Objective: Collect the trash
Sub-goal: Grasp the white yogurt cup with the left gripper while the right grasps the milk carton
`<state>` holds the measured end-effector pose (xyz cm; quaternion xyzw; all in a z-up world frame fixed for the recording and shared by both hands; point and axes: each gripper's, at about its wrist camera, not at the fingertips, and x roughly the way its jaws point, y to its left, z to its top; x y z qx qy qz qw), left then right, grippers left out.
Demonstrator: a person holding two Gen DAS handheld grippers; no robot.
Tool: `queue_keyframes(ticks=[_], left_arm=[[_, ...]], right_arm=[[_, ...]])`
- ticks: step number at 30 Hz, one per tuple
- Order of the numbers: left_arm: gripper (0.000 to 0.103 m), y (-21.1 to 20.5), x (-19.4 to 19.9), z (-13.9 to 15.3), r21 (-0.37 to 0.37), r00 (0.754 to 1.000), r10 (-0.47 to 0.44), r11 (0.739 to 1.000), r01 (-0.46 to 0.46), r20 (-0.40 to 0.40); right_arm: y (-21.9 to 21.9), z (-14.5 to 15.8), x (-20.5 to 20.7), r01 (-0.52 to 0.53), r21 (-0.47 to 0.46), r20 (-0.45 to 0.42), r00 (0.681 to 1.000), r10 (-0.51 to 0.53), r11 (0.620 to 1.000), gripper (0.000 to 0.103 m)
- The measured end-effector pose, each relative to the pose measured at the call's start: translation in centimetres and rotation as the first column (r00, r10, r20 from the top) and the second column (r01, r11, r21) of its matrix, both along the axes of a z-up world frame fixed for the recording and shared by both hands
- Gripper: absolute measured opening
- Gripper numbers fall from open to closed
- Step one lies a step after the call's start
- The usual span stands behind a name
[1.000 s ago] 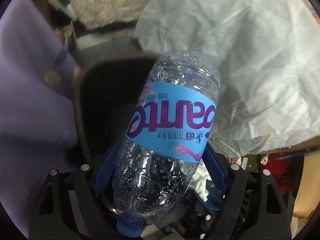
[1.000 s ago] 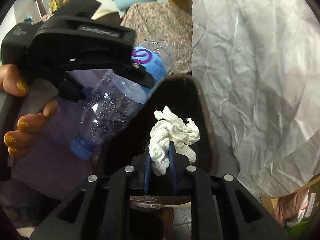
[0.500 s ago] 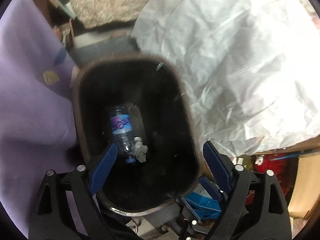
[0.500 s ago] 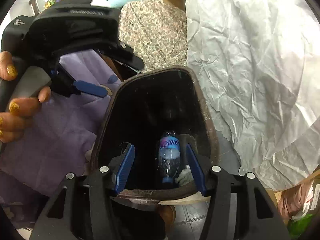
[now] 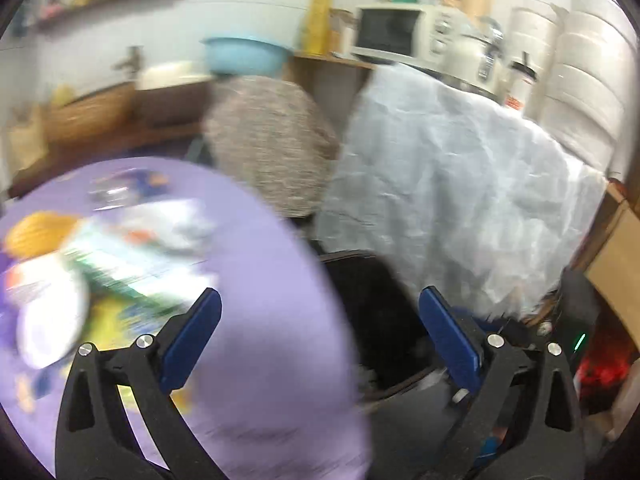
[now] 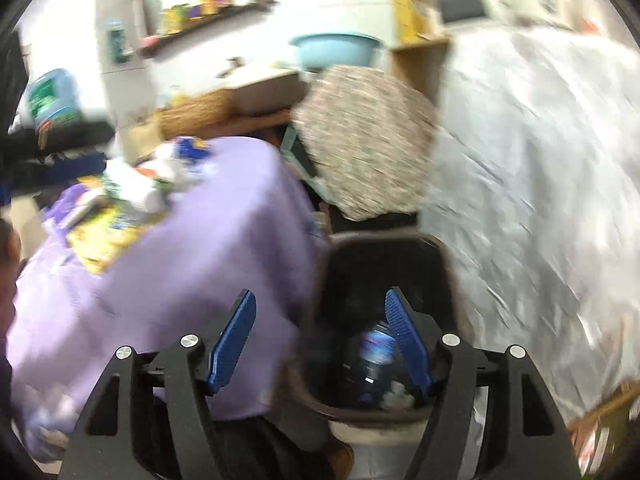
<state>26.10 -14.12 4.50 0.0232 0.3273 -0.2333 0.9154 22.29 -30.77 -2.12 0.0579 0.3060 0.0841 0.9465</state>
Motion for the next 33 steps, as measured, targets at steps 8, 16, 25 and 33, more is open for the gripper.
queue_keyframes(ticks=[8, 16, 25, 33], left_arm=[[0.097, 15.1, -2.2, -2.0, 0.034, 0.942, 0.335, 0.942, -0.334, -0.024], [0.097, 20.7, -2.3, -2.9, 0.008, 0.911, 0.406, 0.914, -0.406, -0.075], [0.097, 20.2, -0.6, -3.4, 0.012, 0.913, 0.394, 0.918, -0.395, -0.105], [0.097, 20.1, 1.5, -3.1, 0.013, 0.907, 0.407, 0.913, -0.408, -0.112]], right_arm=[[9.6, 3.1, 4.7, -0.354, -0.04, 0.039, 0.934, 0.356, 0.934, 0.079], [15.0, 5.2, 9.6, -0.498, -0.134, 0.012, 0.864, 0.504, 0.857, 0.082], [18.3, 3.8, 13.3, -0.551, -0.2, -0.057, 0.832, 0.551, 0.811, 0.08], [18.9, 3.8, 12.6, -0.515, -0.241, -0.033, 0.851, 0.523, 0.823, 0.054]])
